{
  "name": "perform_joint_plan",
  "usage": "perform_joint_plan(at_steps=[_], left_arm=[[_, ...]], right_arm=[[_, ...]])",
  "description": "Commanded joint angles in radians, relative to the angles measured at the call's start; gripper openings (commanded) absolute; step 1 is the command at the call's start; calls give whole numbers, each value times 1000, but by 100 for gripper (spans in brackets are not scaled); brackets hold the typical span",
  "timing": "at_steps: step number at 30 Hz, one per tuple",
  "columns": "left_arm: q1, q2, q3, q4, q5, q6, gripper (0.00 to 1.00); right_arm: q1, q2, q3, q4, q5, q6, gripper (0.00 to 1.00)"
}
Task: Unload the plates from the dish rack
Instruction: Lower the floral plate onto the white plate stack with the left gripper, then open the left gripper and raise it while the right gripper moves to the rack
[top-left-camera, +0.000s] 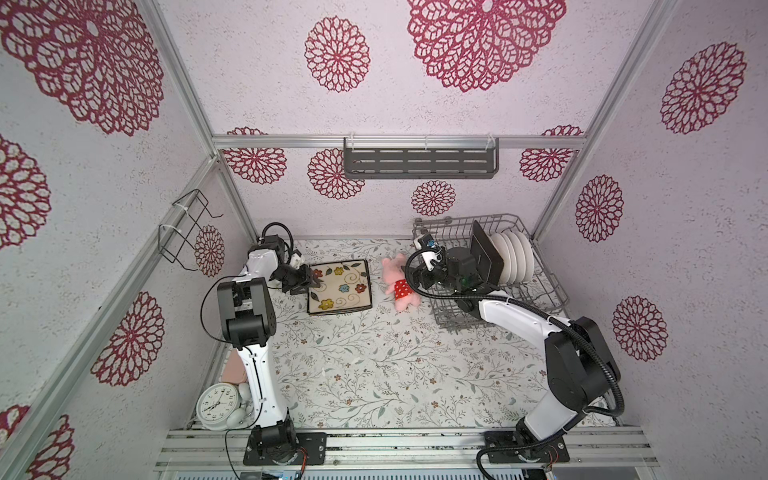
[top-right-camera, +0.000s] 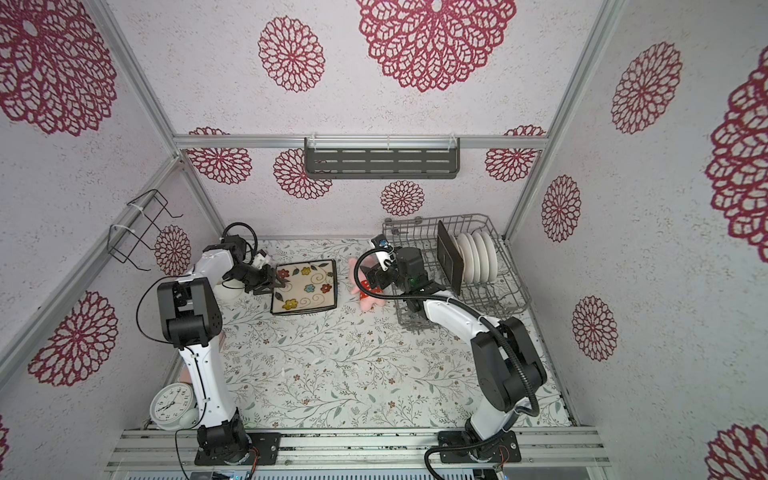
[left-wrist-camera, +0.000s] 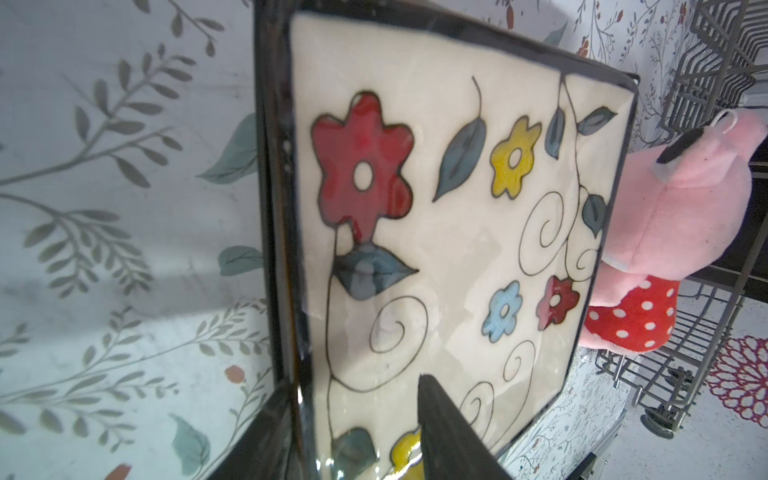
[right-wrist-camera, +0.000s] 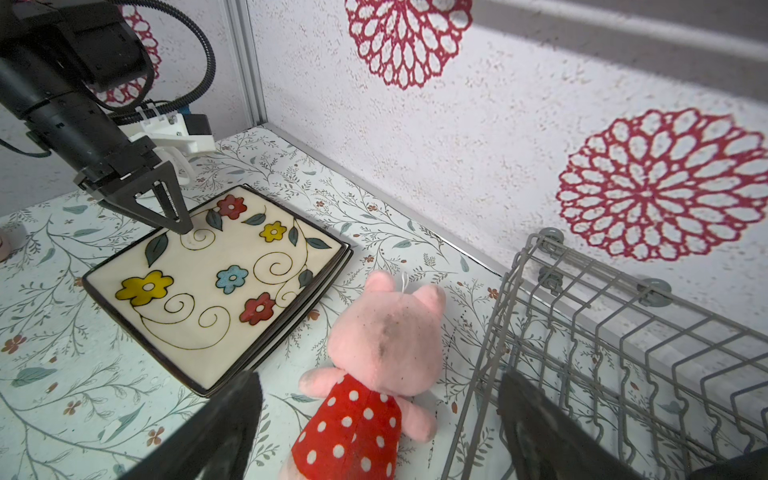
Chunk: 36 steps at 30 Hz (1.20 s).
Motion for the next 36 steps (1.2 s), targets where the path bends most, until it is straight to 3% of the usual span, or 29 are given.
perform_joint_plan(at_steps=[1,13,17,21,24,27,29,32,36], left_arm=[[-2,-15,14,-12,-62,20,49],[-8,-63,20,7,-111,16,55],[-24,-97,19,10,-131,21,56],[-40,-154,21,15,-128,28,56],[-58,-204,17,22,-130,29,56],[-83,-261,11,21,-132,37,57],[-102,-312,5,16,-133,47,57],[-131,-373,-8,10,-126,56,58],[-156,-431,-13,-6,-109,60,59]], right_arm=[[-5,-42,9,3,3,2,93],[-5,-126,0,-69,90,-100,96],[-13,-218,-63,-29,265,-161,99],[-91,-287,-20,-190,300,-143,99],[-190,-341,-7,-275,249,-31,99],[-315,-395,-19,-322,106,75,97],[-375,-450,-74,-293,13,93,97],[-417,-529,-183,-202,-12,106,99],[-487,-560,-229,-208,-105,109,99]])
